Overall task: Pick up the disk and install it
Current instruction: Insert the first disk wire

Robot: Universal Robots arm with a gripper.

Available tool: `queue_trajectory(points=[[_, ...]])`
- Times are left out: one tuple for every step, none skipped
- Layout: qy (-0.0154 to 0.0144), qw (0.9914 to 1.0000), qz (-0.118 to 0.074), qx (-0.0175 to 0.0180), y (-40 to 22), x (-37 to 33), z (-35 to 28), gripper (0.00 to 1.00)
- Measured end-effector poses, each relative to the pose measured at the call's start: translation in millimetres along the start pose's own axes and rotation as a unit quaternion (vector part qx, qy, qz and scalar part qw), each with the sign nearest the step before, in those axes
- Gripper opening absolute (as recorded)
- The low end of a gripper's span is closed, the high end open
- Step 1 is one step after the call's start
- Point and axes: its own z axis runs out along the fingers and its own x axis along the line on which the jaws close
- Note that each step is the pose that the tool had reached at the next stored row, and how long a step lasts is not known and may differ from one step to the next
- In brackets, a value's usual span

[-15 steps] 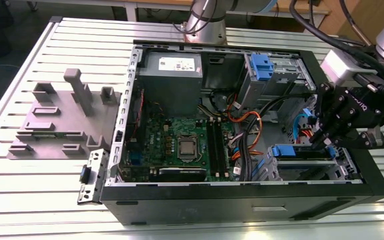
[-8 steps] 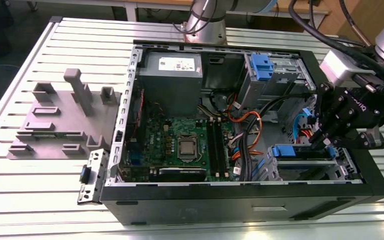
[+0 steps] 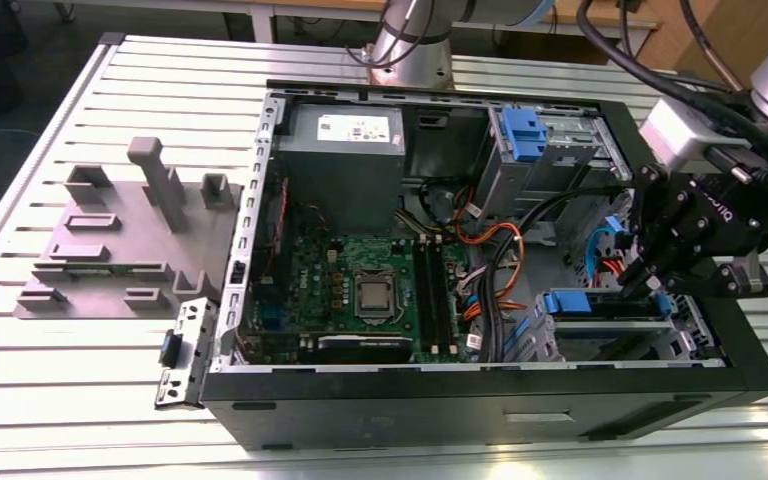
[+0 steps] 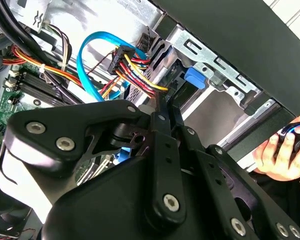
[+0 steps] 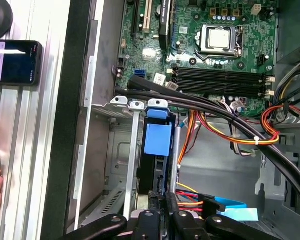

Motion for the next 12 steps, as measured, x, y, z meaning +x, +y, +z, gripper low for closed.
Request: queue_trajectory(points=[[-0.0001, 1.00000, 0.001, 0.0000, 0.0, 0.0, 0.0, 0.16], [-0.0002, 1.00000, 0.002, -0.0001, 0.0, 0.0, -0.1, 0.16], [-0.0003, 0.99999, 0.005, -0.0003, 0.0, 0.0, -0.2, 0.16], [-0.0006, 0.99997, 0.008, -0.0005, 0.0, 0.0, -0.2, 0.16], [-0.0009, 0.99993, 0.012, -0.0008, 0.0, 0.0, -0.2, 0.16], [-0.0013, 0.99986, 0.017, -0.0011, 0.0, 0.0, -0.2, 0.16], [-0.0017, 0.99980, 0.020, -0.0013, 0.0, 0.0, 0.0, 0.16], [-0.0021, 0.99977, 0.021, -0.0013, 0.0, 0.0, 0.1, 0.16], [-0.0023, 0.99976, 0.022, -0.0014, 0.0, 0.0, 0.4, 0.16], [-0.0024, 0.99975, 0.022, -0.0014, -0.1, 0.0, 0.7, 0.16], [-0.0024, 0.99975, 0.022, -0.0014, -0.1, 0.0, 1.0, 0.16], [-0.0026, 0.99975, 0.022, -0.0014, -0.1, 0.0, 1.2, 0.16]])
